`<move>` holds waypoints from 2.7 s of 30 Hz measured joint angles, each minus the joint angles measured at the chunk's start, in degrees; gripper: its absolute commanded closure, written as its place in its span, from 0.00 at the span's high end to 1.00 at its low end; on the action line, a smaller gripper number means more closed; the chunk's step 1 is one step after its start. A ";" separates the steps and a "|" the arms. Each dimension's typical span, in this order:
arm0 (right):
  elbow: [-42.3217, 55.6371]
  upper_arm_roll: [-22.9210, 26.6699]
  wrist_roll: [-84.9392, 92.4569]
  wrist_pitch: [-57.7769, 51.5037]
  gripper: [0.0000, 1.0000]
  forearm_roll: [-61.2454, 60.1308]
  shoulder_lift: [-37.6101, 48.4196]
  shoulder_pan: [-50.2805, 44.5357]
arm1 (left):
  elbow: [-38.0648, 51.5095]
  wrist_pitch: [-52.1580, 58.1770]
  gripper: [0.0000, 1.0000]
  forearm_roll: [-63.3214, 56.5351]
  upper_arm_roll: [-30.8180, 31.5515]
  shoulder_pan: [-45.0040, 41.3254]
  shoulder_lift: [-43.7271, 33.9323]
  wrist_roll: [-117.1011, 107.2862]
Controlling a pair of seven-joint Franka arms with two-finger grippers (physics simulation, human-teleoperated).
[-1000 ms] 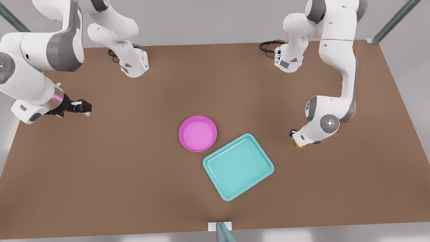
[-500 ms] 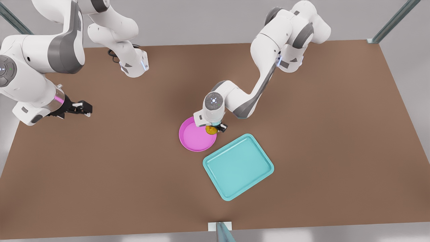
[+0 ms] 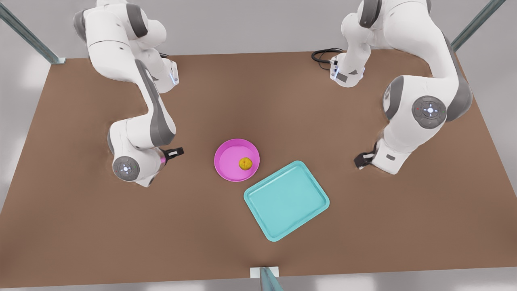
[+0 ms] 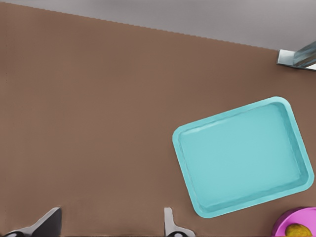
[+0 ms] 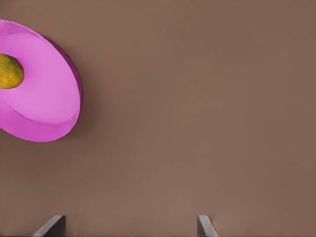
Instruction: Place the orange on the plate with the left arm and the plate on the tray with the right arm
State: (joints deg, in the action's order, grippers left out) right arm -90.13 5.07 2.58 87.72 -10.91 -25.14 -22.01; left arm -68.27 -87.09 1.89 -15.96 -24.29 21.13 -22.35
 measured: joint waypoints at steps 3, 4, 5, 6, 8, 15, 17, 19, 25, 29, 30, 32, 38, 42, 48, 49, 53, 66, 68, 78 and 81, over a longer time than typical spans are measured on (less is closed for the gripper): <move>-15.96 -4.00 -0.30 15.43 1.00 -5.32 3.05 -3.08 | -9.01 4.49 1.00 -3.92 12.22 15.66 -9.72 2.93; -17.84 -4.84 -0.52 19.75 1.00 -6.84 2.58 -3.41 | -9.05 5.76 1.00 -3.98 13.08 17.46 -9.94 3.98; -18.70 -5.26 -0.74 23.36 1.00 -8.21 1.55 -3.52 | -8.90 7.10 1.00 -3.45 12.64 18.02 -9.86 4.97; -18.72 -5.47 -0.95 26.45 1.00 -9.62 0.17 -3.52 | -8.80 8.38 1.00 -3.02 12.19 18.42 -9.70 5.96; -17.57 -5.63 -1.33 31.29 1.00 -12.44 -2.30 -3.50 | -8.66 10.40 1.00 -2.54 11.40 18.74 -9.31 7.87; -16.68 -5.52 -1.72 39.05 1.00 -17.21 -6.06 -4.71 | -8.07 14.89 1.00 -1.81 9.88 18.56 -9.53 13.74; -16.81 -5.51 -1.49 39.74 1.00 -17.55 -6.85 -4.77 | -6.93 15.76 1.00 -1.75 9.91 18.47 -9.20 15.05; -17.05 -5.49 -1.28 40.20 1.00 -17.74 -7.24 -4.79 | -6.52 16.39 1.00 -1.69 9.96 18.47 -9.06 16.22; -16.08 -5.49 -0.59 40.63 1.00 -17.95 -10.49 -4.84 | -6.38 17.51 1.00 -1.66 10.09 18.39 -9.03 19.04; -14.71 -5.56 -0.15 40.76 0.74 -18.09 -11.89 -5.21 | -6.41 17.82 1.00 -1.59 10.09 18.40 -9.03 20.40; -14.46 -5.58 0.01 40.77 0.71 -18.18 -12.03 -5.54 | -6.39 17.88 1.00 -1.59 10.09 18.40 -9.03 20.69; -14.20 -5.59 0.25 40.72 0.47 -18.22 -12.01 -5.72 | -6.39 17.96 1.00 -1.57 10.09 18.40 -9.03 21.21; -13.79 -5.59 0.91 40.38 0.31 -18.08 -12.14 -5.51 | -6.37 18.35 1.00 -1.58 10.09 18.39 -9.10 22.45; -13.55 -5.60 1.53 40.30 0.21 -18.15 -12.09 -5.37 | -6.37 18.64 1.00 -1.56 10.17 18.39 -9.11 23.05; -12.61 -5.59 2.54 38.99 0.21 -18.27 -11.69 -5.27 | -6.37 18.84 1.00 -1.53 10.18 18.40 -9.11 23.75; -12.58 -5.59 2.67 38.63 0.21 -18.26 -11.51 -5.29 | -6.37 18.85 1.00 -1.53 10.18 18.40 -9.11 23.84; -12.26 -5.59 3.23 37.12 0.21 -18.27 -10.14 -5.26 | -6.37 18.94 1.00 -1.55 10.18 18.34 -9.12 24.18; -2.49 -5.59 4.30 33.36 0.21 -23.12 -10.10 -4.84 | -5.98 20.19 1.00 -1.73 10.22 18.24 -9.27 24.95; -0.44 -5.58 4.37 33.23 0.21 -24.86 -11.02 -4.88 | -5.94 20.66 1.00 -1.79 10.26 18.28 -9.35 25.00; 19.22 -5.58 1.68 33.53 0.21 -30.27 -23.63 -5.19 | -5.93 22.32 1.00 -1.71 10.52 17.85 -9.68 25.11; 26.19 -5.62 -0.13 34.37 0.21 -30.82 -28.42 -5.38 | -5.93 22.55 1.00 -1.70 10.54 17.78 -9.65 25.12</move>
State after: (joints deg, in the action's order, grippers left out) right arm -63.94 -0.55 2.45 122.10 -41.73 -53.56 -27.39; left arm -74.20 -64.54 0.19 -5.42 -6.51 11.48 2.78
